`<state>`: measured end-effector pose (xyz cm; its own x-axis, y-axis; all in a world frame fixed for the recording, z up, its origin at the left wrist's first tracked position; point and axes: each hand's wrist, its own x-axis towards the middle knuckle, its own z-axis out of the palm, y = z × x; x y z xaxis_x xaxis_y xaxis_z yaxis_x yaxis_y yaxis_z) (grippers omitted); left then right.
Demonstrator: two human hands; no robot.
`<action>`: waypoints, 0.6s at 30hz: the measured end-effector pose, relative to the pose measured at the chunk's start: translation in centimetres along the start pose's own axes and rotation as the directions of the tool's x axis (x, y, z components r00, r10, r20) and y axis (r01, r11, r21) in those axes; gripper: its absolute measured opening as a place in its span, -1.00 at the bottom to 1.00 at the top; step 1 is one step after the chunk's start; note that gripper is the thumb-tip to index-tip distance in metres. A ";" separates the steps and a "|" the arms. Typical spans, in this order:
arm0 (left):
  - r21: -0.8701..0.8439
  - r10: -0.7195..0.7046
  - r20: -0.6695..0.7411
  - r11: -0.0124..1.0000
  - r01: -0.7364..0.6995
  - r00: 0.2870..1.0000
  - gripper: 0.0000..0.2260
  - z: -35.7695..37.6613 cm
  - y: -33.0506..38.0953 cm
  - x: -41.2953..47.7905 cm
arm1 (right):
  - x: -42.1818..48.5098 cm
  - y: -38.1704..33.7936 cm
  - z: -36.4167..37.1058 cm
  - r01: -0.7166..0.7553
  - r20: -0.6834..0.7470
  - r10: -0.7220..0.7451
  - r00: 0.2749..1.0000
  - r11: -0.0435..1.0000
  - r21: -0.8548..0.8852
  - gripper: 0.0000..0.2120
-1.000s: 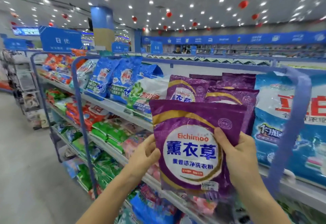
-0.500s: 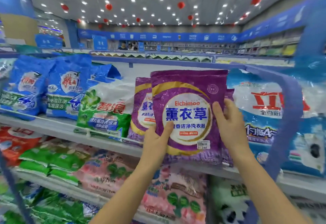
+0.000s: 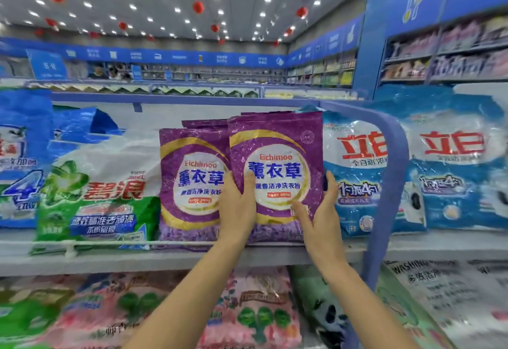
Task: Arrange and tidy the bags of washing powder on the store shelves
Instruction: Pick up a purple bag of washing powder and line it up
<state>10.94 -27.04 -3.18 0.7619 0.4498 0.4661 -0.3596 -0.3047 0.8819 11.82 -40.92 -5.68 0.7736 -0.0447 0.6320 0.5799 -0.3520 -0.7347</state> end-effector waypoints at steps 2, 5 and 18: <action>0.032 0.071 -0.033 0.997 -0.069 0.997 -0.75 0.4 -0.3 0.5 | 0.2 0.5 0.4 0.021 0.003 -0.021 1.000 0.997 -0.068 -0.28; 0.083 0.166 -0.090 0.984 -0.158 0.982 -0.84 0.9 -0.4 1.2 | 0.9 1.0 0.8 0.064 0.004 -0.064 0.998 0.981 -0.183 -0.30; 0.180 0.269 -0.055 0.950 -0.256 0.962 -0.58 1.8 -2.1 -0.2 | -0.1 1.5 -0.4 0.109 0.078 -0.083 0.994 0.880 -0.463 -0.37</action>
<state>12.51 -27.95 -5.28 0.6061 0.3966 0.6895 -0.4393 -0.5557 0.7058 12.50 -41.79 -6.71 0.7407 0.0572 0.6694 0.4766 -0.7470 -0.4634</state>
